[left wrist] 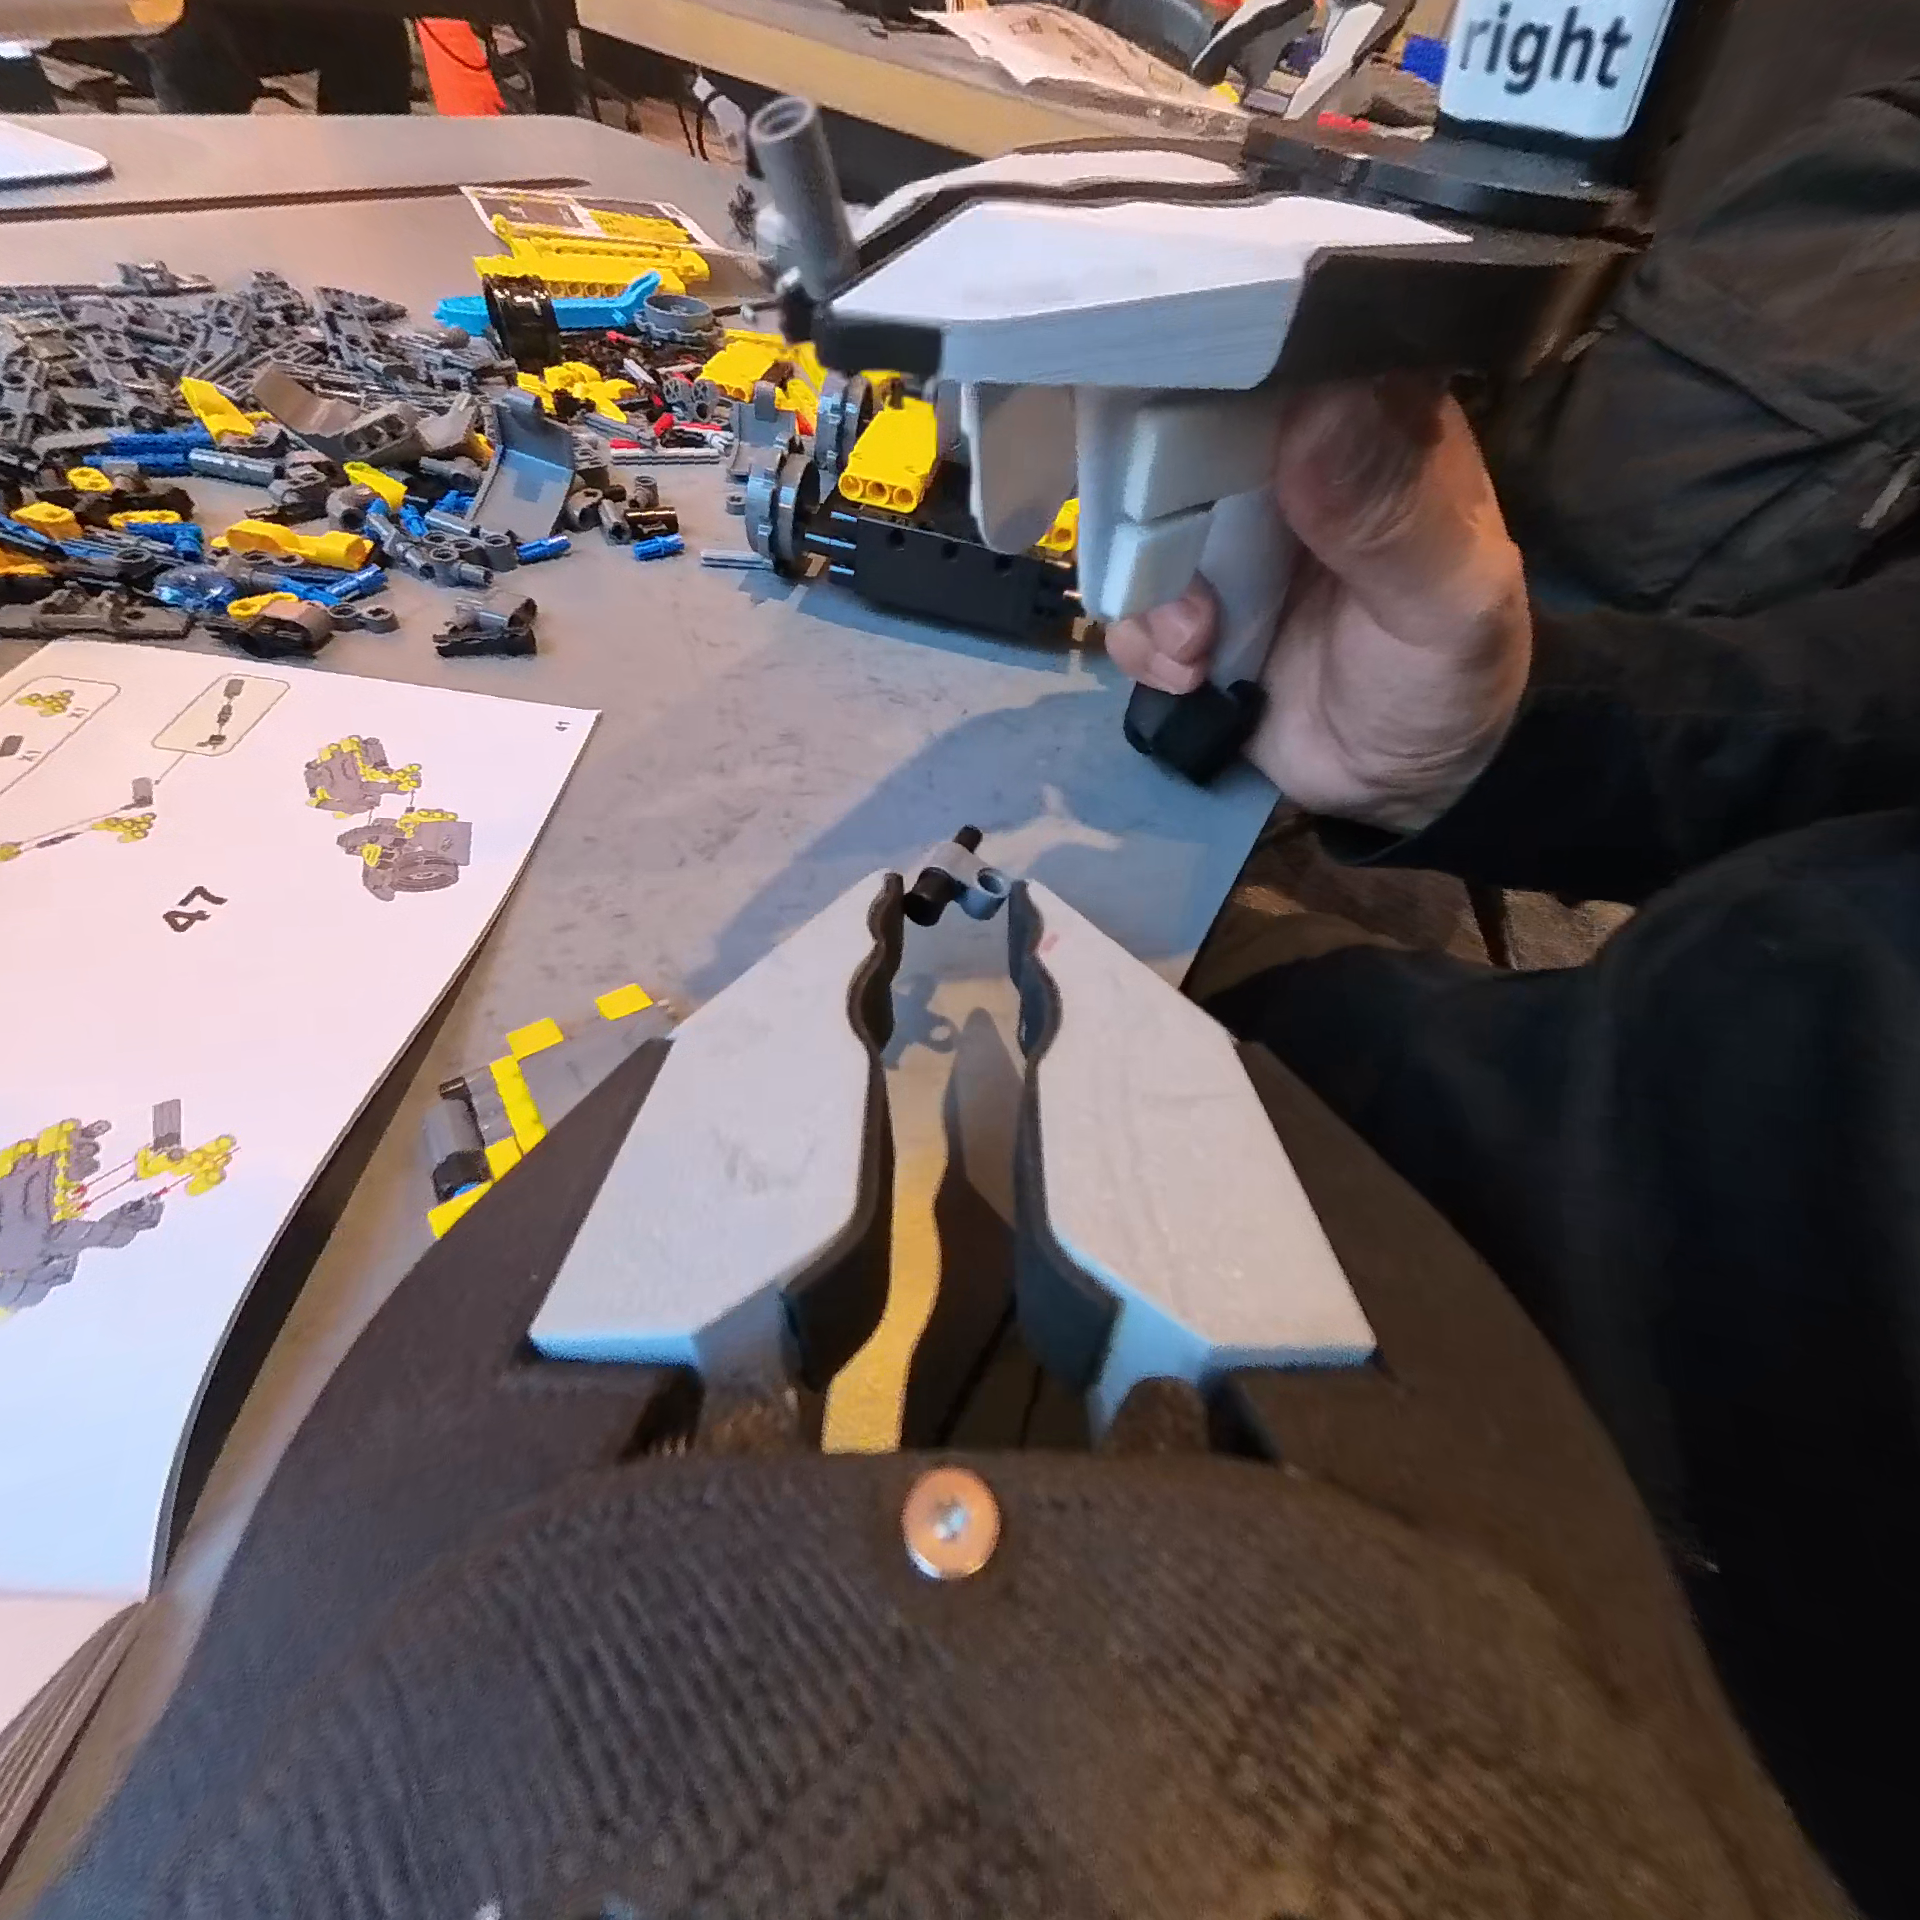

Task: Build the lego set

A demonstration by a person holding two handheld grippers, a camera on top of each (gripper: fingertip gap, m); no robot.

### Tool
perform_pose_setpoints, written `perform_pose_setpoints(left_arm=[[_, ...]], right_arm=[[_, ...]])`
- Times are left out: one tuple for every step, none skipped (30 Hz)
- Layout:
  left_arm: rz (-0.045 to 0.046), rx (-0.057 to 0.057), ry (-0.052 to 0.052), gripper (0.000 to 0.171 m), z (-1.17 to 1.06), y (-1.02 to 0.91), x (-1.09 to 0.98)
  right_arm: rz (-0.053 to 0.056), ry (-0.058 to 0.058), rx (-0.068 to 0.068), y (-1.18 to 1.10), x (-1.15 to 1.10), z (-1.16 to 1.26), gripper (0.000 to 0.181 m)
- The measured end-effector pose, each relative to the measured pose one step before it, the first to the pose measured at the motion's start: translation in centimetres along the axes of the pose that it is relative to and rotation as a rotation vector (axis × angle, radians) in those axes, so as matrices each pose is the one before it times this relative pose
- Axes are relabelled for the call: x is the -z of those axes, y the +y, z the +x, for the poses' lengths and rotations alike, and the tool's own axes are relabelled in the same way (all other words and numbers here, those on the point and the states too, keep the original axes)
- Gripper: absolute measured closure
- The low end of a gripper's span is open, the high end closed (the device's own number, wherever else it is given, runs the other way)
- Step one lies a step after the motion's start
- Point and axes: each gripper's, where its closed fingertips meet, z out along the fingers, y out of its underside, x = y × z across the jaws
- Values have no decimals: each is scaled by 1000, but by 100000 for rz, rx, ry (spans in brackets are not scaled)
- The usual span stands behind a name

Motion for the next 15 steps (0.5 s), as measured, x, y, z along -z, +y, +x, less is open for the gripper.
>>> perform_pose_setpoints(left_arm=[[74, -113, 55, 153, 11, -6, 3], [38, -337, -228, 153, -7, 13, -4], [0, -382, -412, 153, -18, 1, -28], [-31, -190, -399, 153, -22, 3, -23], [-8, 73, -194, 153, -22, -15, -15], [-18, 329, -6, 153, -18, -5, -3], [-38, 516, 173, 153, -10, -9, -7], [-31, 467, 244, 153, -3, -7, 2], [-52, 268, 160, 153, 1, -1, 0], [-28, -37, 20, 153, 0, 4, 2], [-17, -247, -156, 153, 0, 7, -4], [-65, -216, -248, 153, -11, 11, -10], [-159, -171, -195, 153, -1, 7, -19], [-90, -127, -66, 153, 13, 7, 6], [-104, 3, 95, 152, 14, 18, 17]], right_arm=[[480, -349, 96, -63, 56, -48, 175], [537, -417, 114, -71, 55, -71, 175], [430, -749, 51, -57, 46, -112, 175], [263, -1243, -216, -37, 29, -171, 176], [69, -1696, -457, -2, 5, -238, 175], [-55, -1761, -515, 14, -3, -240, 176], [-102, -1945, -509, 10, -26, -271, 175], [-471, -2651, -794, 67, -37, -360, 176], [-962, -2670, -1419, 127, -44, -347, 176], [-1215, -2400, -2218, 169, -31, -291, 176], [-1237, -2392, -3134, 184, 11, -274, 176], [-1379, -1846, -4095, 227, 68, -162, 176], [-1245, -877, -4686, 226, 142, -12, 176], [-532, 37, -4849, 160, 237, 148, 176], [-123, 140, -5001, 119, 289, 186, 176]])
